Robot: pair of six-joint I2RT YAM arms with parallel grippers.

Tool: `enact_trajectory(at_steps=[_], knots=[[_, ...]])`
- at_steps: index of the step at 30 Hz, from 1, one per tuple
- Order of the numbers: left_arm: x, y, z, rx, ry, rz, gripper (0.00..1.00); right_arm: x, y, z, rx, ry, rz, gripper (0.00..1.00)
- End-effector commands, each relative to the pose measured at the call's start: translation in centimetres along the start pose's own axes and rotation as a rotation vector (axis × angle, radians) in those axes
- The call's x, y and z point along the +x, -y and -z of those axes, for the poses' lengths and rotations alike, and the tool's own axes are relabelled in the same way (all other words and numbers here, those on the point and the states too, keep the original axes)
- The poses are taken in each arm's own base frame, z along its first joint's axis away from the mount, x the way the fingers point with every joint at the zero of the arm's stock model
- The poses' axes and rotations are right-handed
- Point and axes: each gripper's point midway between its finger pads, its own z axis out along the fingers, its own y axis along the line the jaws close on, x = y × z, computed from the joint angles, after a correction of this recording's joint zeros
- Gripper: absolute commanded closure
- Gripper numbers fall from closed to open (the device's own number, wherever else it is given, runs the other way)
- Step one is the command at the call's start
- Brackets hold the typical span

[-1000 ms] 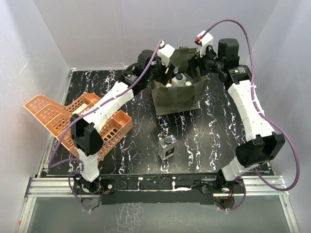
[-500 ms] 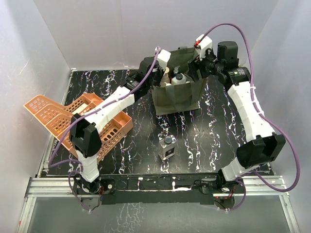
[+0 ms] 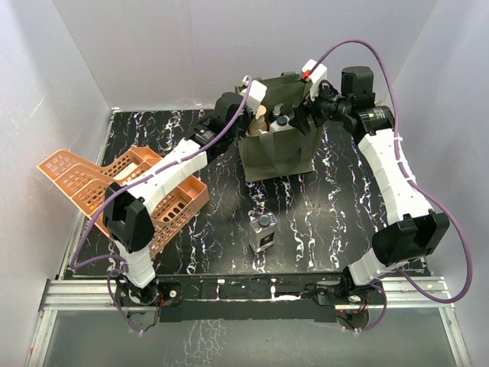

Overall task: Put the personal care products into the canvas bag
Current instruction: Pick up the care product from the center of the board.

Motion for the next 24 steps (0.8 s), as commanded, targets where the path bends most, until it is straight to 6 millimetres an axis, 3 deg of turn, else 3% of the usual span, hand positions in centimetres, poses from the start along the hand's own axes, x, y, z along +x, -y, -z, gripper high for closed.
enact_trajectory(at_steps=[1,9,13,18,24], knots=[[-3.5,-3.4,3.5,-0.091,0.081,-0.022,1.00,-2.0,0.0,0.5,0.003,0.057,0.041,0.25],[-3.8,-4.0,4.3,-0.112,0.092,-0.046,1.00,-2.1,0.3,0.5,0.025,0.058,0.023,0.25],[-5.2,-3.3,4.4,-0.062,0.133,-0.043,1.00,-2.3,0.6,0.6,0.045,0.066,0.016,0.25],[-6.7,-0.4,5.7,0.129,0.181,-0.030,0.69,-2.8,1.0,0.7,0.079,0.079,-0.030,0.25],[-6.9,2.5,8.4,0.325,0.195,-0.068,0.36,-3.4,1.5,1.0,0.119,0.103,-0.061,0.25]])
